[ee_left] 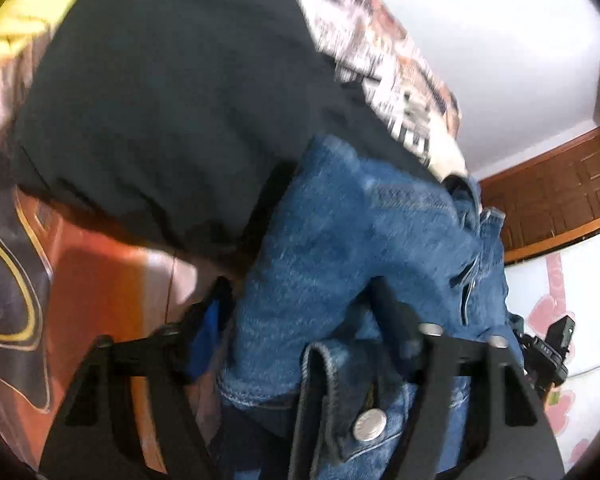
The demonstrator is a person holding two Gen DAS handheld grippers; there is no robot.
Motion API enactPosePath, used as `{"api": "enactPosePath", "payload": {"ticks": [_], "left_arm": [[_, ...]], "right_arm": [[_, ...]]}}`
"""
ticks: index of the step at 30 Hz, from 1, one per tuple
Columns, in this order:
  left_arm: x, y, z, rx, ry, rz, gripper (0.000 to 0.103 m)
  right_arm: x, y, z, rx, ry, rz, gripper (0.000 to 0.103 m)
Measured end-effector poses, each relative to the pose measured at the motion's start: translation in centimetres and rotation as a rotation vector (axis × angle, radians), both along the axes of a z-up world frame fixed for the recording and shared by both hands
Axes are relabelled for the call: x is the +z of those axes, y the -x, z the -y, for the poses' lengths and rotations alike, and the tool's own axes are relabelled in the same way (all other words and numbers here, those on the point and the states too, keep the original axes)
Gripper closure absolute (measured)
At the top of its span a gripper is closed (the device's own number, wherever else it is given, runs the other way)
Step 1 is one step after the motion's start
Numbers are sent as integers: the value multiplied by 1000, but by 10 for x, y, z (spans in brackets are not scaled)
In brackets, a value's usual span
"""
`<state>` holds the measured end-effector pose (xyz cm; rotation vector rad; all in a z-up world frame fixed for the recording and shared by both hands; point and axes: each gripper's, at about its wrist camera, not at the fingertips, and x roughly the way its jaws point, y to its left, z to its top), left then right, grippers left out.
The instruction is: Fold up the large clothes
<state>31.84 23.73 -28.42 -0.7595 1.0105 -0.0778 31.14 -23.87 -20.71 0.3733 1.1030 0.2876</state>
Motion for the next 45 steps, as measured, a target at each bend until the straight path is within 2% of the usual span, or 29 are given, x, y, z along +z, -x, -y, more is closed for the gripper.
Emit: {"api": "enactPosePath", "payload": {"ticks": [2, 3, 4, 5, 9, 11, 13, 16, 20, 22, 25, 28, 32, 37, 45], "left_arm": [[17, 4, 5, 12, -62, 34, 73], [22, 6, 7, 15, -93, 39, 79], [30, 8, 10, 12, -134, 43, 90], [39, 10, 14, 7, -161, 47, 92], [75, 15, 28, -12, -280, 79, 96], [105, 19, 39, -20, -333, 117, 96], [132, 22, 45, -20, -348, 141, 96], [182, 29, 60, -43, -395, 248, 96], [222, 18, 65, -49, -420, 323, 96], [227, 8, 61, -42, -426, 329, 96], [222, -11, 48, -17, -456, 309, 96], [201, -34, 33, 3, -445, 257, 96], [156, -58, 13, 35, -451, 165, 96], [112, -77, -4, 54, -455, 88, 96], [77, -100, -6, 41, -508, 18, 94]], "right_arm": [[7, 2, 0, -1, -2, 13, 93], [13, 5, 0, -7, 2, 30, 94], [17, 6, 0, -10, 4, 45, 95], [25, 8, -1, -10, 5, 72, 95], [70, 18, -12, 21, 11, 187, 96], [91, 19, -23, 50, 15, 230, 96], [113, 16, -36, 88, 15, 267, 96], [145, 11, -58, 145, 42, 339, 96], [175, 0, -81, 179, 76, 428, 96], [183, -7, -86, 178, 84, 455, 96], [184, -24, -89, 168, 102, 466, 96], [172, -44, -92, 159, 145, 450, 96], [141, -74, -92, 140, 183, 379, 96], [104, -100, -86, 105, 246, 307, 96], [54, -125, -69, 83, 293, 206, 96]]}}
